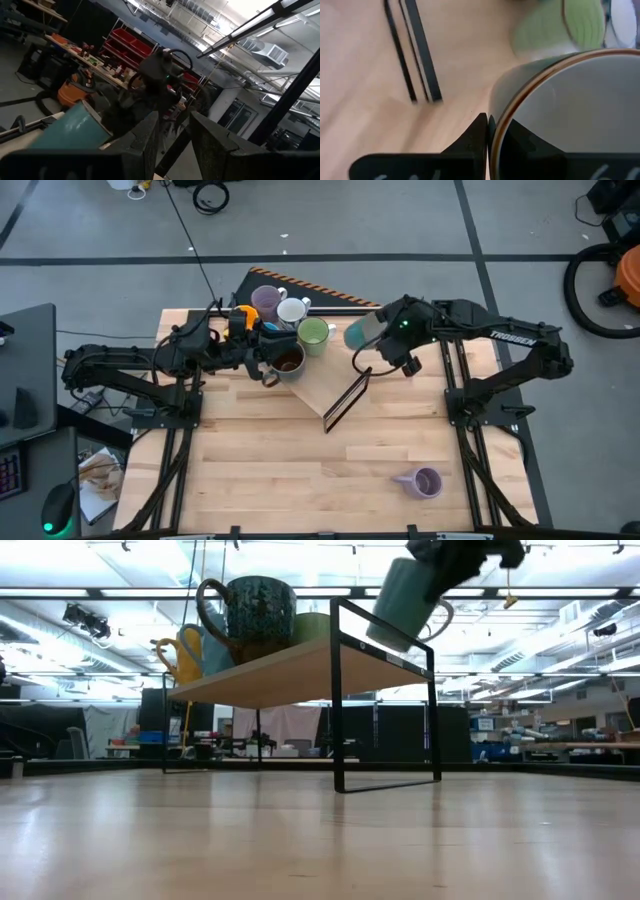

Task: Place coffee mugs
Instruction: Put the blue mug on the shelf

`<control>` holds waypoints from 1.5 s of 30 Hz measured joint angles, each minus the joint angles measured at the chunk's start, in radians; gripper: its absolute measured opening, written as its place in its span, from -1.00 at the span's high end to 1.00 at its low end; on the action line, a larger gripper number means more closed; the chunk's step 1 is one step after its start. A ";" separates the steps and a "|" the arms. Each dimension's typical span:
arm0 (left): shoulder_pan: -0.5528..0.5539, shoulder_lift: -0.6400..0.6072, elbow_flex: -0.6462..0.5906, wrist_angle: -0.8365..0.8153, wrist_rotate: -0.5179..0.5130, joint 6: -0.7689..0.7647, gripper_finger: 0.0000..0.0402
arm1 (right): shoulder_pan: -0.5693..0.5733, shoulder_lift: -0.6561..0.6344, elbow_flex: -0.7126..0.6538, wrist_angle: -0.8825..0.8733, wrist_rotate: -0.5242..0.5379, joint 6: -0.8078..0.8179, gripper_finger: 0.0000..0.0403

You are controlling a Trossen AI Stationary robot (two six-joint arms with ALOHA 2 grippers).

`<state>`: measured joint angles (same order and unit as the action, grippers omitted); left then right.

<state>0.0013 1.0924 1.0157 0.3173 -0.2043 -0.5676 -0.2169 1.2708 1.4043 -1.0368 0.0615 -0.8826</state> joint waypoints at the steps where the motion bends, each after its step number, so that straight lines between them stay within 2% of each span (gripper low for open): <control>1: 0.000 0.000 0.000 -0.002 0.000 0.005 0.42 | 0.007 0.002 0.003 0.008 -0.032 0.011 0.80; 4: 0.001 0.000 0.000 -0.002 0.000 0.011 0.42 | 0.040 0.015 0.004 0.005 -0.084 0.030 0.80; 12: 0.001 0.000 0.000 -0.003 0.000 0.012 0.42 | 0.116 0.056 0.004 0.014 -0.080 0.043 0.80; 34: 0.001 0.000 0.000 -0.022 0.000 -0.024 0.42 | 0.118 0.150 0.005 0.004 -0.085 0.052 0.79; 45: 0.001 0.000 0.000 -0.023 0.000 -0.024 0.42 | 0.118 0.150 0.004 0.013 -0.086 0.042 0.68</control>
<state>0.0021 1.0927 1.0157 0.2943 -0.2043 -0.5915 -0.0994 1.4203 1.4082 -1.0241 -0.0249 -0.8406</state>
